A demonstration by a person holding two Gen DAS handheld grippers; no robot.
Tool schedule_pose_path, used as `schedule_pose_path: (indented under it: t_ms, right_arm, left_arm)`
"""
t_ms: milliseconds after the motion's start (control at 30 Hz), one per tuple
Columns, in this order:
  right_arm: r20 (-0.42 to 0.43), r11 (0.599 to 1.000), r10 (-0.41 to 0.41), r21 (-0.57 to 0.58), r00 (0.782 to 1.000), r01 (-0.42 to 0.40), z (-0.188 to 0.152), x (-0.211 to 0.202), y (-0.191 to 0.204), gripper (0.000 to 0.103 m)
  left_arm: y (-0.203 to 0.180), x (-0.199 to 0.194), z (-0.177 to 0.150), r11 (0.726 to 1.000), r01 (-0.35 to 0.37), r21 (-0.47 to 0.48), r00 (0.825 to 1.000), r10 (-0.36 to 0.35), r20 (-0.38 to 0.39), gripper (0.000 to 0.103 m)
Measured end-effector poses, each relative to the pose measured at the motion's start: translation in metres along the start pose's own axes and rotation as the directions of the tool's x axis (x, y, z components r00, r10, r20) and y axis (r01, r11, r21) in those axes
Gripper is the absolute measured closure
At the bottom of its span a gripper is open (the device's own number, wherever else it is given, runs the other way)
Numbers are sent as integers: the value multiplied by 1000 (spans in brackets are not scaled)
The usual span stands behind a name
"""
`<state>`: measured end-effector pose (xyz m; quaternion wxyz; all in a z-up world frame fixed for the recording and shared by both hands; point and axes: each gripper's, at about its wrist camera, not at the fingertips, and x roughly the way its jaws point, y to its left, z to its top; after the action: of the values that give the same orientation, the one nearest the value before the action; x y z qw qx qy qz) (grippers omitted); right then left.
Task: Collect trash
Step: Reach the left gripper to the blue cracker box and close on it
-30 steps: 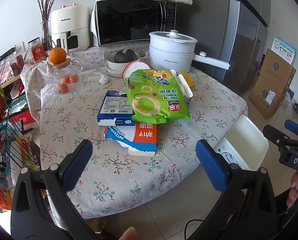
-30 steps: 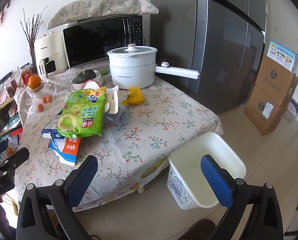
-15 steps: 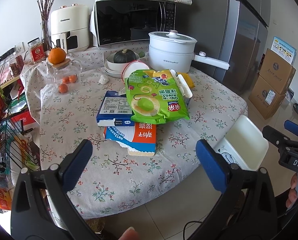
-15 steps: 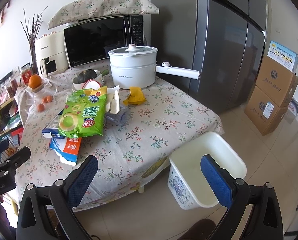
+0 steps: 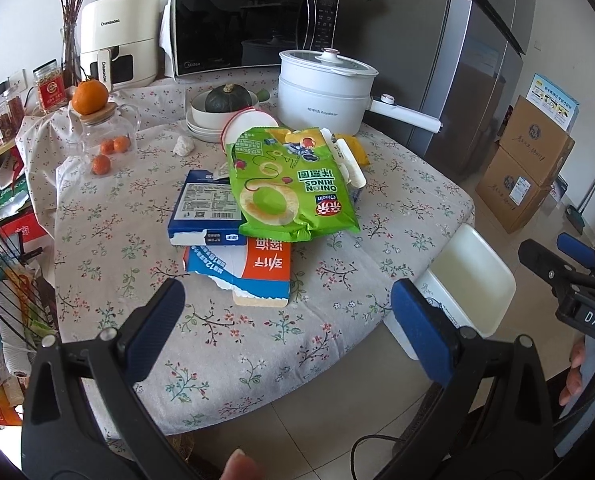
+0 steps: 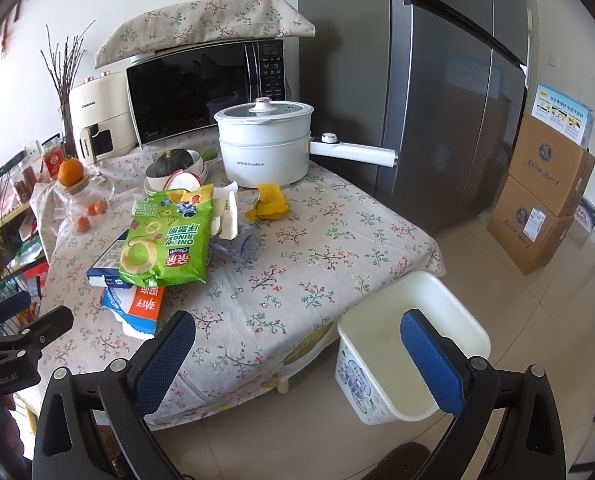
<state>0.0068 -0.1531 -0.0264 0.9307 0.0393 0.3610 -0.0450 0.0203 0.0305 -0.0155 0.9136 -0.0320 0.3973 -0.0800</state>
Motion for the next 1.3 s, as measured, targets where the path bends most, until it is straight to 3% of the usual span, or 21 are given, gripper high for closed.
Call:
schedule_pose_path:
  t_ms: [67,167,367,433,567,733,867,1033,1200,1300]
  right_arm:
    - [-10,1000,-1,-12,1000,1,7,3,0,0]
    - [-31,999,-4,-34,1000,3,22,9,0,0]
    - [-127,996,57,-65,990,-66,51,39,5,0]
    - [-147,994,91,-52,985,-99,55,53,6,0]
    - [-189,992,102,-51,977,-113,47,80,6,0]
    - [-217,986,108,-100,970,-132,54,103,16,0]
    - [-212,982,123,-113,969,-149,62,113,26,0]
    - [-233,973,190,-82,954,-214,66,129,36,0]
    - [-254,960,239,-86,937,-268,63,150,50,0]
    - [-282,946,297,-45,912,-322,60,166,56,1]
  left_arm:
    - [4,6,5,999,41,6,998,-41,-44,1]
    - [16,15,14,999,37,-8,996,-38,-75,1]
    - [37,51,30,998,55,-19,982,-58,-182,1]
    - [45,63,34,998,51,-28,980,-56,-189,1]
    - [77,81,36,987,74,-146,977,-101,-186,4]
    - [107,104,44,983,23,-185,982,-57,-182,8]
    - [131,125,42,947,45,-317,975,-111,-192,17]
    - [146,145,33,868,111,-484,962,-216,-167,22]
    - [147,157,25,784,179,-594,939,-317,-134,46]
    - [148,151,26,766,191,-614,942,-319,-105,54]
